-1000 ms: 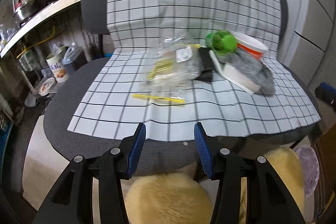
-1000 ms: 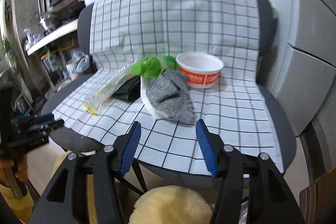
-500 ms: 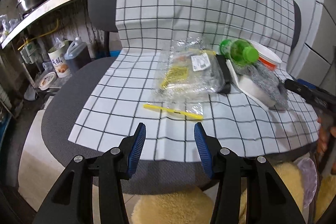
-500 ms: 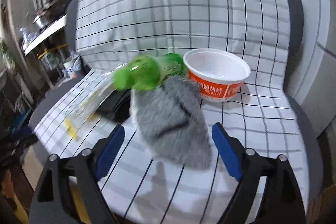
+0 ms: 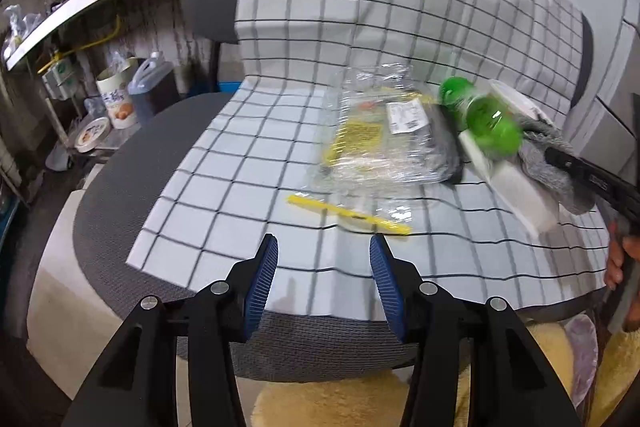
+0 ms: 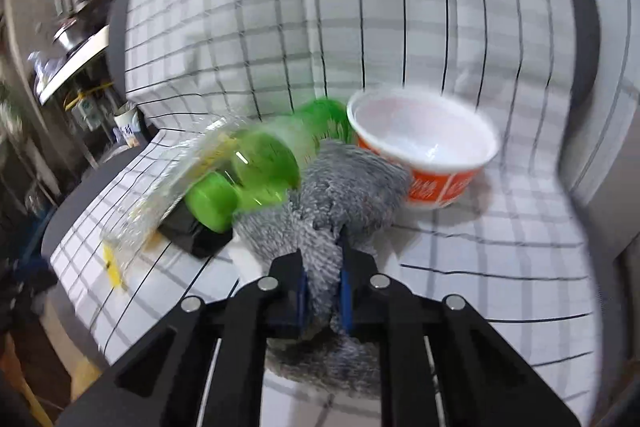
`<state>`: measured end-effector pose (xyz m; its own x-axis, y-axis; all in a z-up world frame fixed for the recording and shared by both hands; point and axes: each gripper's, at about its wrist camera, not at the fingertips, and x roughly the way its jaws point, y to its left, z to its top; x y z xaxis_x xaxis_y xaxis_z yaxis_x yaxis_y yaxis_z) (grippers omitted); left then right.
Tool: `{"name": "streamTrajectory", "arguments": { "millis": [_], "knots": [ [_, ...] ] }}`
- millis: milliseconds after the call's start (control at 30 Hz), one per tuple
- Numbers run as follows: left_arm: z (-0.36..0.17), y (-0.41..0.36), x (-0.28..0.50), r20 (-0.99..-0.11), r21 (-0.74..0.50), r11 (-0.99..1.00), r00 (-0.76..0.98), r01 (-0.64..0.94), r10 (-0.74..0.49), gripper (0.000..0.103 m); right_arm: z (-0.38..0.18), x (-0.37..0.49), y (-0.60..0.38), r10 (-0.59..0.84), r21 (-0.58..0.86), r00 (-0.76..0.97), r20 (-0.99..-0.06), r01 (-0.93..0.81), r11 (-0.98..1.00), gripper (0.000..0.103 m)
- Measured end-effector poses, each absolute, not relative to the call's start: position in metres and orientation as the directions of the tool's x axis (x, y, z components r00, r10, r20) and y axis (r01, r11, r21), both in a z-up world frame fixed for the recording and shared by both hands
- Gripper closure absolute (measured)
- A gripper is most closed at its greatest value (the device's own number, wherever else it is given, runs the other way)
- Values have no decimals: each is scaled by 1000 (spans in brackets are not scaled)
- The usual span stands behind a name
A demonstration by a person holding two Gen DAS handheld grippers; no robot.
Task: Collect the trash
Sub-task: 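Grasp the grey knit cloth with the right gripper while the left gripper grasps the white pad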
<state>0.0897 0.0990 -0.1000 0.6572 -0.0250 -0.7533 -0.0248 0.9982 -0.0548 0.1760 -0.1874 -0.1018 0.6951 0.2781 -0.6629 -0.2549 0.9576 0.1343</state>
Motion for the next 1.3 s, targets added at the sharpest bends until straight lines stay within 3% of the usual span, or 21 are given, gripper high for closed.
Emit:
{"name": "streamTrajectory", "arguments": {
  "millis": [200,233,333,533,567,667,767,933,1100,1200,1267,1300],
  "knots": [
    [-87,61,101,-743,-74,994,659,84,-111,52,-50,117,-215,181,48,820,-542,-185,982,91],
    [-85,52,105,-742,-70,992,660,103,-120,43,-38,107,-224,178,56,851,-495,-173,983,91],
    [-80,24,115,-728,-39,988,674,146,-129,32,-20,93,-247,155,90,901,-405,-129,988,91],
    [-96,-40,120,-729,-97,947,626,305,-276,34,-34,76,-273,142,135,891,-431,-92,987,90],
    [-99,-47,121,-729,-93,946,626,310,-277,36,-39,70,-275,132,126,891,-435,-85,988,90],
    [-110,-74,133,-747,-122,935,590,333,-307,54,-53,56,-278,106,99,887,-449,-68,993,90],
    [-117,-95,142,-774,-192,922,526,337,-353,54,-68,48,-296,118,165,875,-470,-45,985,90],
    [-133,-120,160,-817,-205,951,496,230,-295,52,-80,38,-316,120,213,876,-467,-21,977,90],
    [-142,-127,172,-806,-242,951,506,193,-308,53,-88,29,-328,132,232,868,-479,-20,972,90],
    [-145,-126,177,-797,-268,946,510,185,-325,65,-93,25,-334,144,251,859,-492,-19,968,90],
    [-139,-122,173,-773,-298,934,523,199,-358,86,-97,21,-336,151,257,853,-499,-20,966,90],
    [-135,-121,171,-764,-310,928,526,208,-373,91,-98,18,-335,146,250,853,-501,-19,968,90]
  ]
}}
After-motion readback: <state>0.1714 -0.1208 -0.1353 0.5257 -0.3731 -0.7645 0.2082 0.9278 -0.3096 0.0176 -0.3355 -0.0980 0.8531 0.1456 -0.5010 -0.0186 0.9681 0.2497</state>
